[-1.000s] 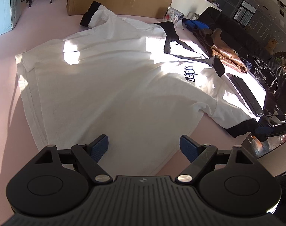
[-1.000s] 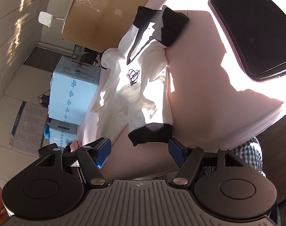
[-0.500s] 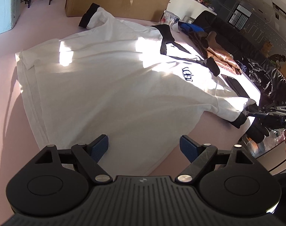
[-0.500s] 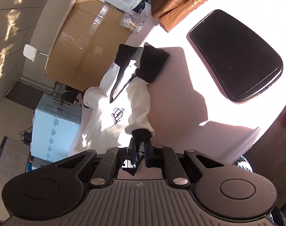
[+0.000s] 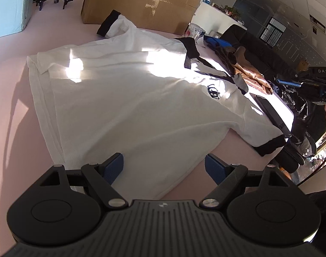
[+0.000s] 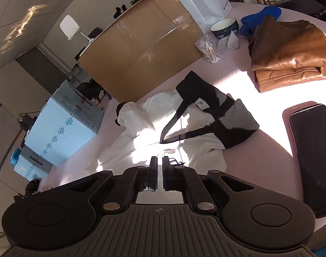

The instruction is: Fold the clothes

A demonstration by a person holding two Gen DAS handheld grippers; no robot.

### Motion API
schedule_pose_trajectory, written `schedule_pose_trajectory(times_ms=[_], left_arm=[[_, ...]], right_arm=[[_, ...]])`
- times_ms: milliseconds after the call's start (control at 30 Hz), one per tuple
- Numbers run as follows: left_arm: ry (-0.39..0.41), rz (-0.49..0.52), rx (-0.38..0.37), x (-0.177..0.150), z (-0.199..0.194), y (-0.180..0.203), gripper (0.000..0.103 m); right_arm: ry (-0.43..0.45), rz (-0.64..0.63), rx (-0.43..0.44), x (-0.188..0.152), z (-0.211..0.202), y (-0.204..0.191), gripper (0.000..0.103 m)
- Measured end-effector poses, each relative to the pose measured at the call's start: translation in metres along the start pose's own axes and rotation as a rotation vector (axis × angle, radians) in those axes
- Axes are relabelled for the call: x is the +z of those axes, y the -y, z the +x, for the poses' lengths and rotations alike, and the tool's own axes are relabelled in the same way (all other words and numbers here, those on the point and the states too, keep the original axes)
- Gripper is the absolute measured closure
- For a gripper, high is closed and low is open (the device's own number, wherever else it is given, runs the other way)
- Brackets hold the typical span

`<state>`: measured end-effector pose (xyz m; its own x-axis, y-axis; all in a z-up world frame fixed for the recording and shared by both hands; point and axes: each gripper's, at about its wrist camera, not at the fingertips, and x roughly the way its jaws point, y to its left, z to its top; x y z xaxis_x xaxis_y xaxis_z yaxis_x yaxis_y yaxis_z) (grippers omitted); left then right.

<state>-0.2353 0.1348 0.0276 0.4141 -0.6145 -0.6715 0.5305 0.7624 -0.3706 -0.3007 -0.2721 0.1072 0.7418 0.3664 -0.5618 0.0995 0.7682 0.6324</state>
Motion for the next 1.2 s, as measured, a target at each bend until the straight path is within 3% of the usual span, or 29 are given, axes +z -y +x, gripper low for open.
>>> schedule_pose_trajectory(times_ms=[67, 200, 267, 300, 333, 400, 533, 733, 1000, 1200], left_arm=[[0.008, 0.007, 0.031, -0.001, -0.001, 0.002, 0.021], [0.046, 0.117, 0.180, 0.002, -0.002, 0.018, 0.021], [0.058, 0.156, 0.190, 0.004, -0.002, 0.025, 0.021], [0.057, 0.165, 0.167, 0.006, -0.001, 0.026, 0.021], [0.055, 0.173, 0.140, 0.008, 0.000, 0.028, 0.021], [0.052, 0.183, 0.101, 0.011, 0.002, 0.030, 0.021], [0.031, 0.166, 0.091, 0.012, 0.012, 0.033, 0.021], [0.012, 0.139, 0.072, 0.009, 0.016, 0.038, 0.021], [0.017, 0.152, 0.077, -0.001, 0.012, 0.047, 0.021], [0.010, 0.123, 0.072, 0.001, 0.012, 0.042, 0.021]], right_arm=[[-0.048, -0.036, -0.009, -0.007, 0.007, -0.004, 0.097], [-0.020, -0.245, -0.157, -0.031, -0.004, -0.006, 0.096], [-0.007, -0.353, -0.234, -0.044, -0.012, -0.005, 0.095], [-0.005, -0.419, -0.264, -0.051, -0.015, -0.006, 0.088], [-0.014, -0.507, -0.276, -0.061, -0.018, -0.009, 0.074], [-0.031, -0.684, -0.300, -0.080, -0.025, -0.015, 0.059], [-0.087, -0.991, -0.322, -0.115, -0.035, -0.023, 0.059], [-0.175, -1.167, -0.285, -0.135, -0.038, -0.018, 0.059], [-0.212, -1.515, -0.420, -0.174, -0.015, -0.020, 0.062], [-0.200, -1.628, -0.400, -0.181, -0.005, -0.023, 0.065]])
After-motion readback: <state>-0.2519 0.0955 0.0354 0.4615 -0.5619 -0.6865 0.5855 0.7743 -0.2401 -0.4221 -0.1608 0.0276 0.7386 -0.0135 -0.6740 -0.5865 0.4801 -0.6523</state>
